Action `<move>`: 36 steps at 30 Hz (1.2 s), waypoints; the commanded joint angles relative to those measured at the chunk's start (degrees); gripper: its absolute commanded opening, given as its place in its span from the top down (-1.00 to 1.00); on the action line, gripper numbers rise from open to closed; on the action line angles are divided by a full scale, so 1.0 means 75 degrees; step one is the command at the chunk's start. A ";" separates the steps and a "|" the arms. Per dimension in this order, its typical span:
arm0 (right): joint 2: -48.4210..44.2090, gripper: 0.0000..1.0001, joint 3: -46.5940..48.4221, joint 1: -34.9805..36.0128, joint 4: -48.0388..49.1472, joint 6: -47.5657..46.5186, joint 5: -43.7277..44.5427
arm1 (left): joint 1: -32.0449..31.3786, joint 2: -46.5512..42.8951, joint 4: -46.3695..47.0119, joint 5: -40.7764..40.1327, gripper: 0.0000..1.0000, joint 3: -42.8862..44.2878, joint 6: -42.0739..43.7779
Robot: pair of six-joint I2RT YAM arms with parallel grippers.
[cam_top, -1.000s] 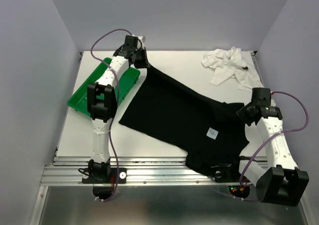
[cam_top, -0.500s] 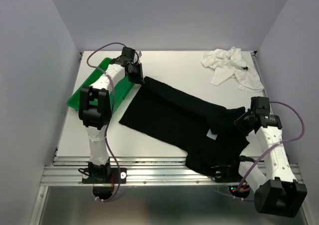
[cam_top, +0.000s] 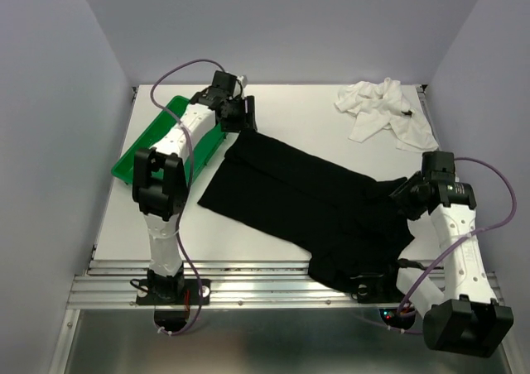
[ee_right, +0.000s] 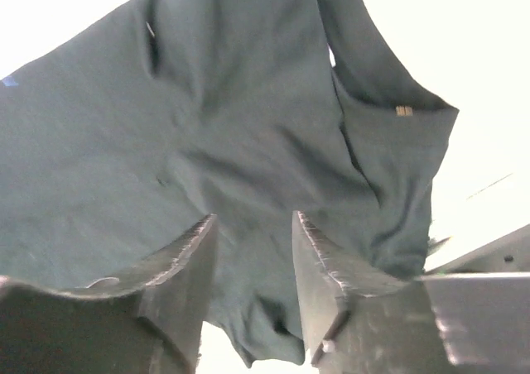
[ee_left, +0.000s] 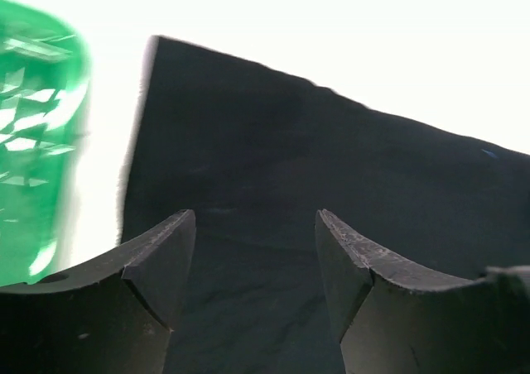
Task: Roll the t-shirts
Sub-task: Fold the T-shirt at the center of the board.
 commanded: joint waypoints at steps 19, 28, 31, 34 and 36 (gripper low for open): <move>0.4750 0.60 0.0385 -0.0195 0.3208 -0.0295 0.1409 | -0.0864 0.2411 -0.0114 -0.0135 -0.13 0.1687 -0.0160; 0.5161 0.60 0.0279 -0.0359 0.3548 -0.0459 0.2030 | -0.0349 0.2354 0.0027 -0.0499 -0.12 0.1008 -0.0594; 0.5548 0.61 0.0560 -0.0359 0.3734 -0.0471 0.2055 | -0.0021 0.2294 0.0214 -0.0464 -0.12 0.0797 -0.0676; 0.6016 0.62 0.0922 -0.0359 0.3981 -0.0389 0.2019 | 0.0120 0.2457 0.0226 -0.0393 -0.12 0.0948 -0.0781; 0.6483 0.64 0.1157 -0.0359 0.4052 -0.0237 0.1891 | 0.0156 0.2587 0.0121 -0.0405 -0.12 0.1322 -0.0793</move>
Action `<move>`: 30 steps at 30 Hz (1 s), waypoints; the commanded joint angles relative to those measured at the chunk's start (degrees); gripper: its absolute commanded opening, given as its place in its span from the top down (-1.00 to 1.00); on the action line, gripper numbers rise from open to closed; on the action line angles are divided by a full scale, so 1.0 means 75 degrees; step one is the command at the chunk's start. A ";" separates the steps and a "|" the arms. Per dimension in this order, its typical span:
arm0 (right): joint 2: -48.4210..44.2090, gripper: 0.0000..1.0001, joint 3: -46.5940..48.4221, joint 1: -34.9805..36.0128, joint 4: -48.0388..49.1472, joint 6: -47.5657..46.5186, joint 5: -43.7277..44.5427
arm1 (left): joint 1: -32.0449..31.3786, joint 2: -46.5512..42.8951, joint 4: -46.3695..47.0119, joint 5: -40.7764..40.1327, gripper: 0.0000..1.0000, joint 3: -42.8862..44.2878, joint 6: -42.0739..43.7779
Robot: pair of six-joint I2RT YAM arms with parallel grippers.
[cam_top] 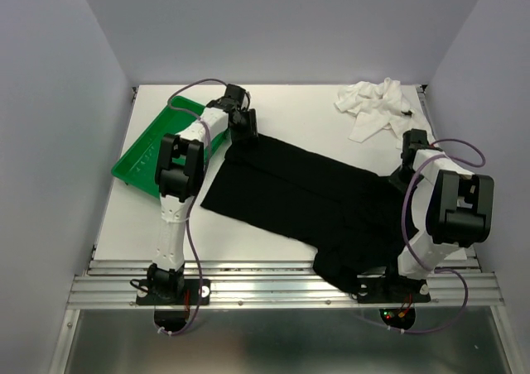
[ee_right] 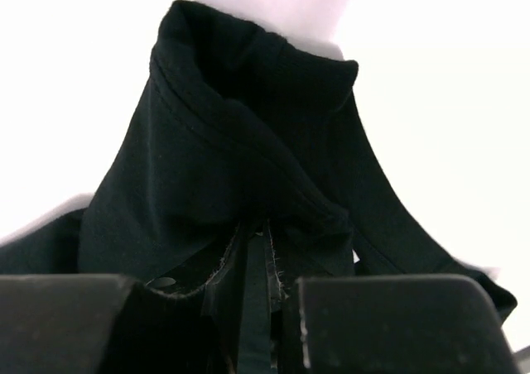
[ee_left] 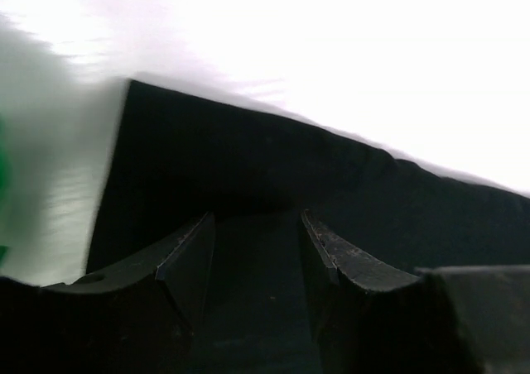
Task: Roll the t-shirts
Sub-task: Fold the T-shirt at the center of the board.
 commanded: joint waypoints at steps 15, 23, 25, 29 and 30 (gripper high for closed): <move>0.0172 0.35 0.1589 -0.0117 0.0947 -0.0200 -0.0868 | 0.0342 0.0466 -0.0528 -0.0367 -0.11 0.1649 -0.0127; -0.1717 -0.05 0.0419 -0.0188 -0.0024 -0.0189 -0.0645 | 0.0167 -0.0424 -0.0340 -0.0296 -0.12 0.1065 -0.0068; -0.2045 -0.06 0.0090 -0.0188 -0.0225 -0.0142 -0.0645 | 0.0108 -0.0636 -0.0258 -0.0273 -0.11 0.0865 -0.0033; -0.2900 -0.12 -0.0764 -0.0188 -0.0834 0.0103 -0.0819 | 0.0038 -0.1164 -0.0106 -0.0109 -0.11 0.0326 0.0014; -0.3018 -0.18 -0.0895 -0.0188 -0.0893 0.0151 -0.0879 | 0.0038 -0.1246 -0.0094 -0.0097 -0.11 0.0244 0.0014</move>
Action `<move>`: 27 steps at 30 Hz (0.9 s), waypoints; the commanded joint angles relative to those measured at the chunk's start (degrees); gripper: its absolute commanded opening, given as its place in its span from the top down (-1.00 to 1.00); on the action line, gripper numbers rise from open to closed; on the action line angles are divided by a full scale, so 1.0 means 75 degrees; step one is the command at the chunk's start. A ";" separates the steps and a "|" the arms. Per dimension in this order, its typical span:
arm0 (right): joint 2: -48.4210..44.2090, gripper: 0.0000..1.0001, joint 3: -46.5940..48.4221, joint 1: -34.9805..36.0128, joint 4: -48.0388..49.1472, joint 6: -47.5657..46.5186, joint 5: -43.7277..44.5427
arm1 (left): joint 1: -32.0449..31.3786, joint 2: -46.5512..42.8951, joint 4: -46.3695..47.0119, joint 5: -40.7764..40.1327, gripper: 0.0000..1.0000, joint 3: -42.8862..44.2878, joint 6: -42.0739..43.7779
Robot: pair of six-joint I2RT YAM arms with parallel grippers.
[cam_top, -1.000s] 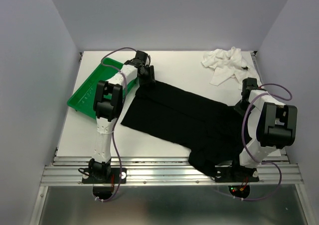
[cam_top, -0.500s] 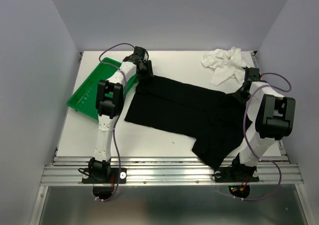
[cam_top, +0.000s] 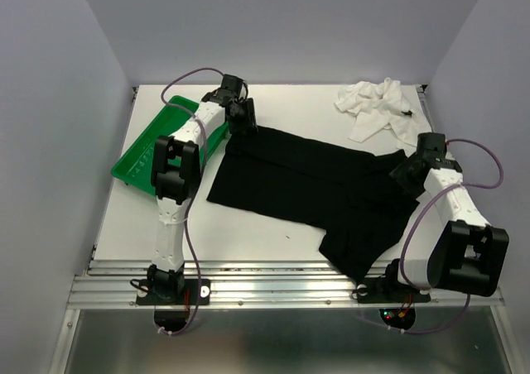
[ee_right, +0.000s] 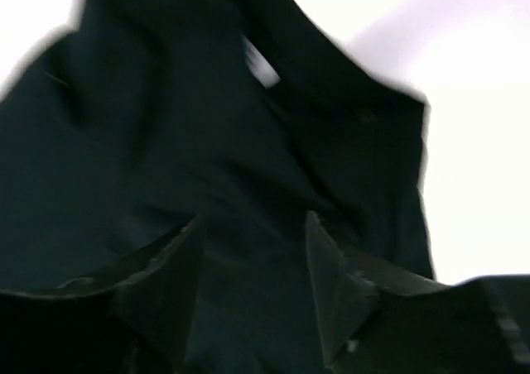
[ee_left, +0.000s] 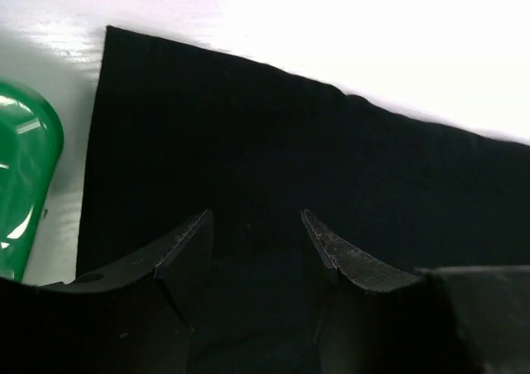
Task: Roll the t-shirts
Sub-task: Fold the T-shirt at the center of the board.
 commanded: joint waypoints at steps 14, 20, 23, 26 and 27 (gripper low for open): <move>-0.0328 -0.01 -0.1348 -0.0045 -0.0136 0.0254 0.0370 | -0.0316 -0.1857 0.0452 0.0271 -0.11 -0.1333 0.0265; 0.0037 0.34 -0.1311 -0.0045 0.0578 -0.0144 0.0418 | -0.0328 -0.1892 0.0464 0.0306 -0.11 -0.1346 0.0289; 0.0143 0.75 -0.1230 -0.0045 0.0661 -0.0227 0.0312 | -0.0328 -0.1904 0.0464 0.0318 -0.11 -0.1322 0.0277; 0.0003 0.98 -0.1171 -0.0045 0.0627 -0.0309 0.0160 | -0.0328 -0.1904 0.0453 0.0306 -0.11 -0.1310 0.0289; -0.0148 0.99 -0.1159 -0.0045 0.0603 -0.0390 -0.0038 | -0.0328 -0.1904 0.0441 0.0306 -0.10 -0.1310 0.0289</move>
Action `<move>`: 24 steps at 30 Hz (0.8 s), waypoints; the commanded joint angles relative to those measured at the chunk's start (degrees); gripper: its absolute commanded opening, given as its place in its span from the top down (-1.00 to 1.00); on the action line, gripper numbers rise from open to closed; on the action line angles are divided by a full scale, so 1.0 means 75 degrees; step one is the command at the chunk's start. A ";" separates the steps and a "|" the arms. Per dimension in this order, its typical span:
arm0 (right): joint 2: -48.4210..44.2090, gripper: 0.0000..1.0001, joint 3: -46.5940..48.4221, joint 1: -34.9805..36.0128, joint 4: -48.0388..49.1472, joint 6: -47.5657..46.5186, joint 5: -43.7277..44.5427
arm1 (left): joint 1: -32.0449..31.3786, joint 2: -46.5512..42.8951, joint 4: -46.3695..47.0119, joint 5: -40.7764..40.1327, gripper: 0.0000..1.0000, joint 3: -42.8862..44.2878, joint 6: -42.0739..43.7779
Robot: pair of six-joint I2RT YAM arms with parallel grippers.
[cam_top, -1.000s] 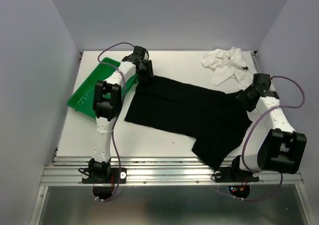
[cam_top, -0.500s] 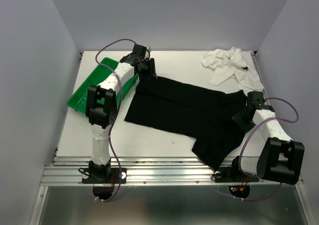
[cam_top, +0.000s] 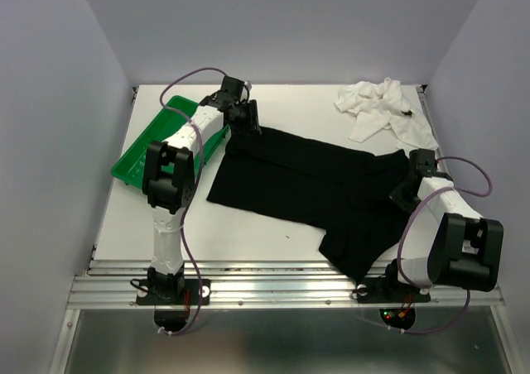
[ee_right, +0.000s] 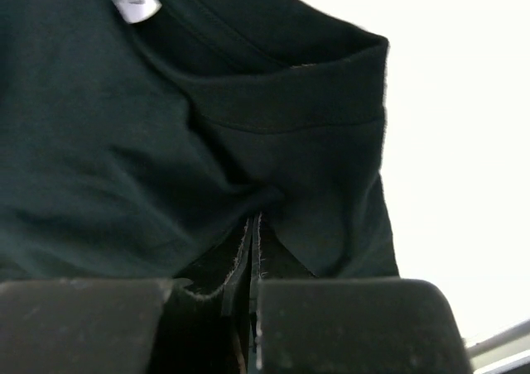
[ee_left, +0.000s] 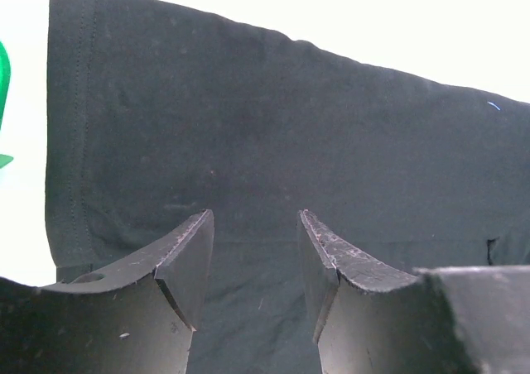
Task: Roll the t-shirts
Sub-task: Fold the T-shirt at the center of the board.
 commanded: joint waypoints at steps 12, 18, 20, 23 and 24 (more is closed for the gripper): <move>-0.1529 0.98 0.1326 -0.0036 -0.1516 -0.0336 -0.1041 | -0.0028 -0.0417 -0.0032 0.0034 -0.11 0.0259 0.0140; -0.1670 0.80 0.1163 -0.0036 -0.1764 -0.0172 -0.0619 | -0.0039 -0.0370 -0.0032 0.0058 -0.11 0.0282 0.0128; -0.1530 0.18 0.0882 -0.0036 -0.1530 0.0003 -0.0514 | -0.0039 -0.0394 -0.0032 0.0081 -0.11 0.0236 0.0140; -0.1132 0.02 0.0974 -0.0036 -0.1354 0.0261 -0.0349 | -0.0028 -0.0452 -0.0032 0.0070 -0.11 0.0130 0.0152; -0.1015 0.02 0.1021 -0.0036 -0.1272 0.0273 -0.0372 | -0.0028 -0.0464 -0.0032 0.0081 -0.11 0.0118 0.0163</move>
